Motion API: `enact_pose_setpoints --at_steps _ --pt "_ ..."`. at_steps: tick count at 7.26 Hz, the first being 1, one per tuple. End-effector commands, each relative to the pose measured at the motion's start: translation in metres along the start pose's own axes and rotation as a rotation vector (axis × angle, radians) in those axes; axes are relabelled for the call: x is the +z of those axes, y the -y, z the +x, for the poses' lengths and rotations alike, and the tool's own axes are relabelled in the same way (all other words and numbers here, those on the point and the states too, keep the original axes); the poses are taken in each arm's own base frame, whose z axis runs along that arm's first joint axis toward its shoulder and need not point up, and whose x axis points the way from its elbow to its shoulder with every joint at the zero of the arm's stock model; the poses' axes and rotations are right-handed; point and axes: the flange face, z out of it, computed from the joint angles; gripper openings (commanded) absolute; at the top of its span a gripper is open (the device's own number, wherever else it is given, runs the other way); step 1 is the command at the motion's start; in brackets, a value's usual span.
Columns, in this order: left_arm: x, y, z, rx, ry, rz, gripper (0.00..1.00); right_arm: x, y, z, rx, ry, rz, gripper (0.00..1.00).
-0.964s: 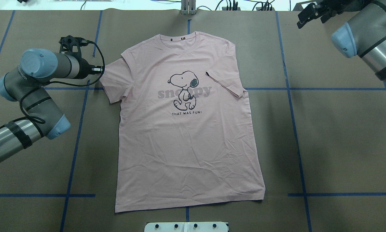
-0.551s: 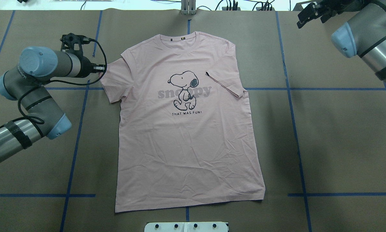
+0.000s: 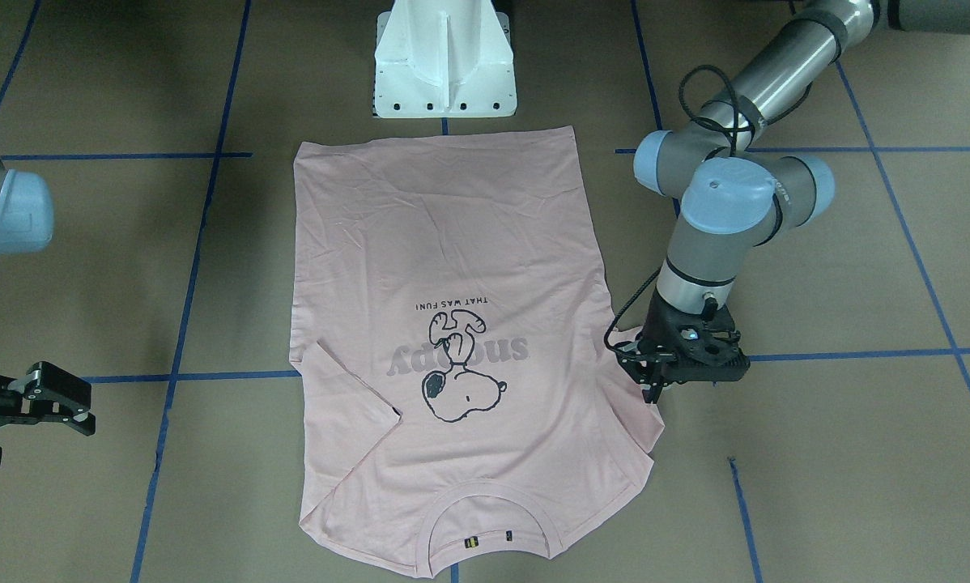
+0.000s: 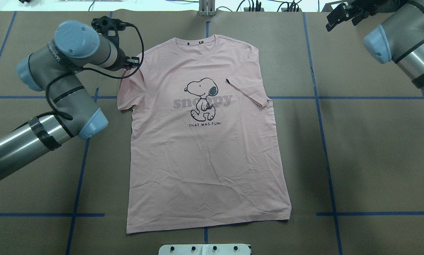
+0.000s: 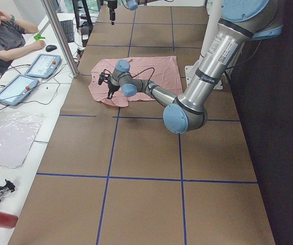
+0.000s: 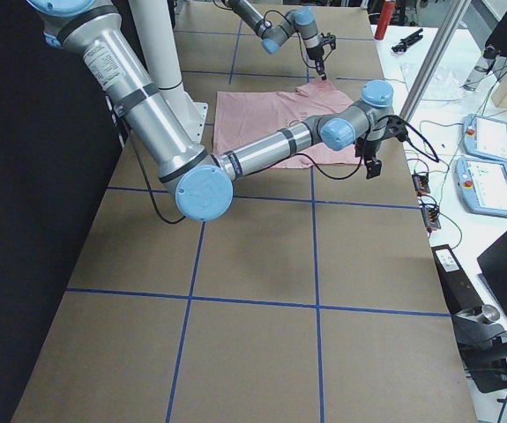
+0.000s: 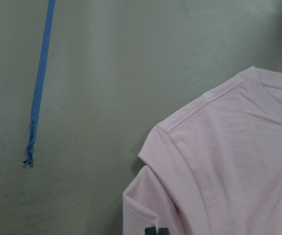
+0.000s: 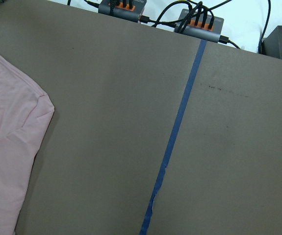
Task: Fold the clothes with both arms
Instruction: 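Grasp that sleeve with the left gripper and fold it onto the body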
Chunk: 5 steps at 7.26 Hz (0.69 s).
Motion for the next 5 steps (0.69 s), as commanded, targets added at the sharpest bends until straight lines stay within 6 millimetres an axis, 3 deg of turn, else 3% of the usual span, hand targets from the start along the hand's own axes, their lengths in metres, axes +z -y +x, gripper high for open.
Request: enact_pose_setpoints --at_steps 1,3,4,5 --pt "-0.001 0.025 0.065 -0.071 0.057 -0.043 0.00 0.002 0.000 0.000 0.001 -0.002 -0.002 1.00" --pt "0.030 0.029 0.121 -0.127 0.097 -0.086 0.00 0.005 -0.001 -0.003 -0.003 0.001 -0.007 1.00" --pt "0.033 0.018 0.135 -0.147 0.093 -0.098 0.00 0.005 -0.001 -0.003 -0.001 0.001 -0.007 1.00" --pt "0.039 0.013 0.138 -0.158 0.113 -0.080 0.00 0.004 0.000 -0.004 -0.002 0.001 -0.006 1.00"
